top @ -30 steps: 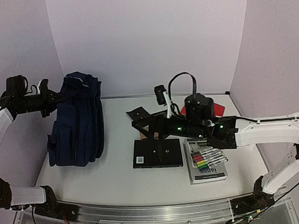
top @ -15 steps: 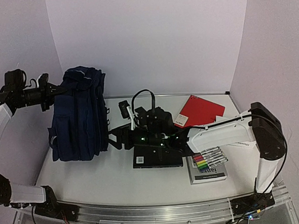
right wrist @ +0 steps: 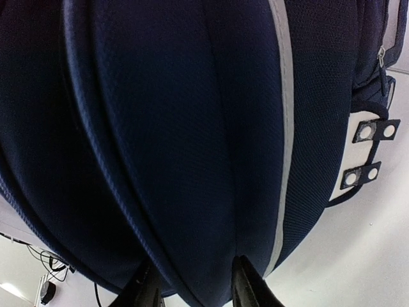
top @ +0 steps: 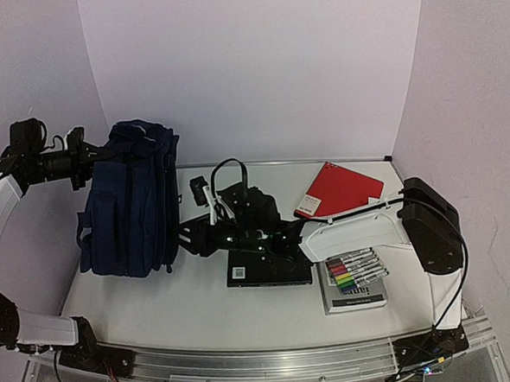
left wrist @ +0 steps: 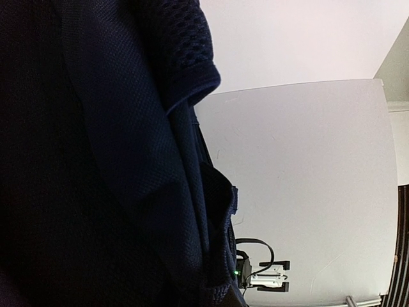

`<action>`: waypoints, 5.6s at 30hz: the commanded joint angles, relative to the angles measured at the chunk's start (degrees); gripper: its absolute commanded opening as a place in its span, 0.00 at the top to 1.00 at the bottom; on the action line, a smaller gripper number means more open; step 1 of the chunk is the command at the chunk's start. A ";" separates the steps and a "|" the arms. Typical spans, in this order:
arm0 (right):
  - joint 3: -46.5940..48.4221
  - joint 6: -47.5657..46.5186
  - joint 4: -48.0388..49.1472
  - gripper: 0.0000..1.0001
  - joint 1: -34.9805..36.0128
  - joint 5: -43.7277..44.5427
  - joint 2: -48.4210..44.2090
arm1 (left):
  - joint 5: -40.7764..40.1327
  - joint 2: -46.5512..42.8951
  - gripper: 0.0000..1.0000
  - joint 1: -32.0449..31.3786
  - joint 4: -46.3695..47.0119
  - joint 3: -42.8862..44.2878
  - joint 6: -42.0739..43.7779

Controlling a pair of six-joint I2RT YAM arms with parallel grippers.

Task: Pack the student bag
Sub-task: Adjust the student bag at the center of the board.

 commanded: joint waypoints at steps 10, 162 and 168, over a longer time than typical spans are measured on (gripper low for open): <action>2.78 9.39 1.27 1.00 0.07 2.67 -11.80 | -2.21 3.73 0.50 -0.04 -6.54 12.88 16.49; 1.21 -15.33 -17.22 1.00 -0.19 3.59 -20.00 | -40.26 17.14 1.00 -14.86 19.05 9.16 52.03; 0.21 -9.07 -10.10 1.00 2.58 8.26 -16.05 | -39.60 21.48 1.00 -13.72 21.87 10.11 52.13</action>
